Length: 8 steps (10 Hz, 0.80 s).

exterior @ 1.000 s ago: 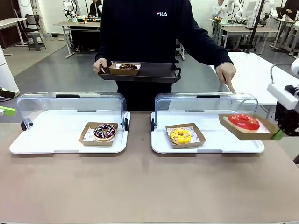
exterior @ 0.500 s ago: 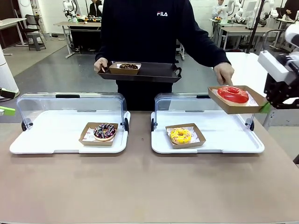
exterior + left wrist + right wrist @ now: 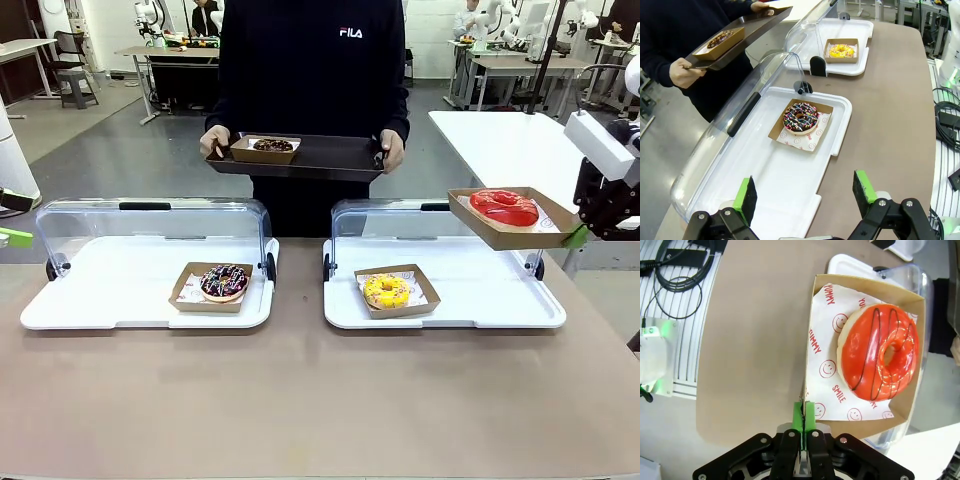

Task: Provide the desired donut to the person.
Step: Place the picked Paper togo box onto the Handle tray extended by the person.

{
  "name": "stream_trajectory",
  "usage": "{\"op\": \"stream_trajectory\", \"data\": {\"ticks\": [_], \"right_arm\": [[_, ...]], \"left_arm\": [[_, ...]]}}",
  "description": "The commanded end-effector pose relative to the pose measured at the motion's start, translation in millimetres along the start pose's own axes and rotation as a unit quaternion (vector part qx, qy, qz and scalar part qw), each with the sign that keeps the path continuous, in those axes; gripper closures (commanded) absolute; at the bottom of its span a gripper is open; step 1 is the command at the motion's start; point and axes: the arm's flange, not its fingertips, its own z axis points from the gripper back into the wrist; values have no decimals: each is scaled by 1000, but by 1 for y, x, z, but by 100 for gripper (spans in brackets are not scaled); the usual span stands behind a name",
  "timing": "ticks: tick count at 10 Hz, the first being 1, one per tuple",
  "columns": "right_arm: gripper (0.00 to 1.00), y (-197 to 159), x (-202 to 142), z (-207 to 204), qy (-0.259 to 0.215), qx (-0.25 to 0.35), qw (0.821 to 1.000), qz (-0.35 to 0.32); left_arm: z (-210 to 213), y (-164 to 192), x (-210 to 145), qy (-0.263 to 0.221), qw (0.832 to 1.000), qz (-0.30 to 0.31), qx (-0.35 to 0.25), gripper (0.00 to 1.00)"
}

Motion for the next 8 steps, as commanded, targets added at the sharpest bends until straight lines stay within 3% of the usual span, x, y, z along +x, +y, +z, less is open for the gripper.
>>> {"op": "stream_trajectory", "data": {"ticks": [1,8], "right_arm": [[100,2,-2,-3,9,5,1000,8],[100,2,-2,-3,9,5,1000,8]], "left_arm": [[1,0,1,-7,1000,6,-1,0],[1,0,1,-7,1000,6,-1,0]]}}
